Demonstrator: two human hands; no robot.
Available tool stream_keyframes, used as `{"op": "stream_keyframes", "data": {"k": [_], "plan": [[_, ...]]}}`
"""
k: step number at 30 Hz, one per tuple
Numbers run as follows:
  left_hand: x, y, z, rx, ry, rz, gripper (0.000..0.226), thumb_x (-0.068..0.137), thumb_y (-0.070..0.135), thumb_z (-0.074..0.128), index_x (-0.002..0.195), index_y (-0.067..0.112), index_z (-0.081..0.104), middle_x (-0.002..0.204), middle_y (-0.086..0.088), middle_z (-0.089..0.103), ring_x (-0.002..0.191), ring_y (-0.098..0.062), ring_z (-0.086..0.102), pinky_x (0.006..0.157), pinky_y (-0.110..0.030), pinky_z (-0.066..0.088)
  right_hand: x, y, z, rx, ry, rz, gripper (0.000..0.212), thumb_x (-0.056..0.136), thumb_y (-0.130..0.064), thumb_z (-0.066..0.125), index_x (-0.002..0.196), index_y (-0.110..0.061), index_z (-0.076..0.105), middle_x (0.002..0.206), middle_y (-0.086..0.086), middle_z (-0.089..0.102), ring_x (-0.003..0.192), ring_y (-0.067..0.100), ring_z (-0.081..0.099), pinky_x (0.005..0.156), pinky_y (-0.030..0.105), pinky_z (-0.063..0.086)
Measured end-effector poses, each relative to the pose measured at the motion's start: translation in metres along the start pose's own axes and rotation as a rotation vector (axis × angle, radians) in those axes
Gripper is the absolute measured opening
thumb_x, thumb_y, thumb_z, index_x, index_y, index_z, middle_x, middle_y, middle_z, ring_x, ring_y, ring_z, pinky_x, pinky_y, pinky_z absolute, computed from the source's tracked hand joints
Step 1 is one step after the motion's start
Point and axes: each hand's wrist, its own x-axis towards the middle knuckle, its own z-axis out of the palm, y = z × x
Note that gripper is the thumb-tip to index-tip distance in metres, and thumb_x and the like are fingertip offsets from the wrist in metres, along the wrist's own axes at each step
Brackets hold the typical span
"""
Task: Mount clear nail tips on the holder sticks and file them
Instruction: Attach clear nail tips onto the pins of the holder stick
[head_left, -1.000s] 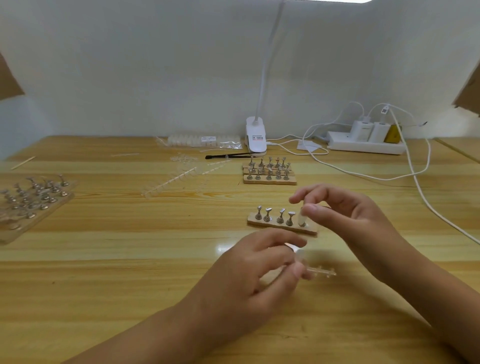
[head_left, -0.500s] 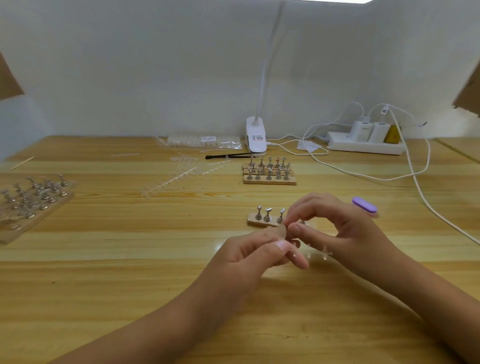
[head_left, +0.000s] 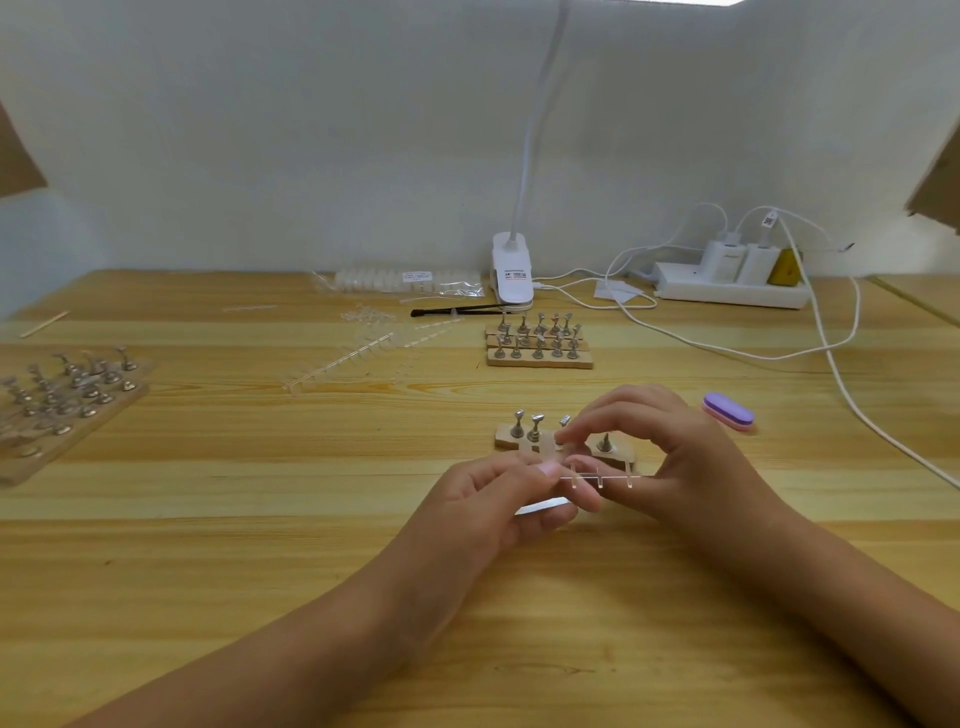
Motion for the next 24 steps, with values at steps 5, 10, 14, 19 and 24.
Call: {"op": "stream_keyframes", "data": {"k": [5, 10, 14, 19, 24], "plan": [[-0.001, 0.001, 0.001, -0.002, -0.006, -0.007, 0.032, 0.093, 0.025, 0.05, 0.081, 0.015, 0.077, 0.11, -0.005, 0.073, 0.121, -0.01, 0.061, 0.099, -0.022, 0.048, 0.0, -0.004, 0.001, -0.054, 0.017, -0.03, 0.031, 0.077, -0.042, 0.065, 0.101, -0.024, 0.075, 0.099, -0.011, 0.067, 0.101, 0.011, 0.06, 0.087, 0.028, 0.047], [0.0, 0.0, 0.001, -0.004, 0.009, -0.011, 0.031, 0.092, 0.026, 0.05, 0.081, 0.016, 0.078, 0.098, -0.001, 0.074, 0.115, -0.01, 0.064, 0.1, -0.025, 0.049, 0.004, -0.004, 0.004, -0.093, 0.043, -0.113, 0.024, 0.078, -0.017, 0.08, 0.102, -0.012, 0.076, 0.093, -0.002, 0.072, 0.087, 0.015, 0.068, 0.074, 0.038, 0.055], [0.0, 0.0, 0.001, -0.004, 0.008, -0.03, 0.03, 0.091, 0.026, 0.051, 0.083, 0.011, 0.076, 0.102, -0.007, 0.075, 0.116, -0.011, 0.064, 0.098, -0.024, 0.05, 0.009, 0.0, 0.004, -0.168, 0.178, -0.162, 0.017, 0.083, -0.019, 0.072, 0.096, -0.009, 0.076, 0.086, -0.003, 0.071, 0.081, 0.015, 0.067, 0.075, 0.04, 0.052], [-0.001, 0.001, 0.002, 0.058, -0.02, -0.043, 0.031, 0.092, 0.029, 0.05, 0.081, 0.016, 0.077, 0.117, 0.003, 0.073, 0.123, -0.007, 0.059, 0.099, -0.02, 0.048, 0.013, 0.013, 0.003, -0.375, 0.222, -0.078, 0.019, 0.083, -0.021, 0.074, 0.101, -0.018, 0.074, 0.085, -0.01, 0.067, 0.088, 0.019, 0.064, 0.085, 0.048, 0.044], [0.001, 0.0, 0.002, 0.076, -0.007, -0.048, 0.032, 0.092, 0.029, 0.05, 0.08, 0.019, 0.077, 0.117, 0.001, 0.073, 0.119, -0.008, 0.062, 0.099, -0.025, 0.05, 0.016, 0.017, 0.006, -0.436, 0.216, -0.039, 0.014, 0.084, -0.023, 0.071, 0.097, -0.02, 0.075, 0.09, -0.009, 0.07, 0.093, 0.021, 0.065, 0.088, 0.042, 0.038]]}}
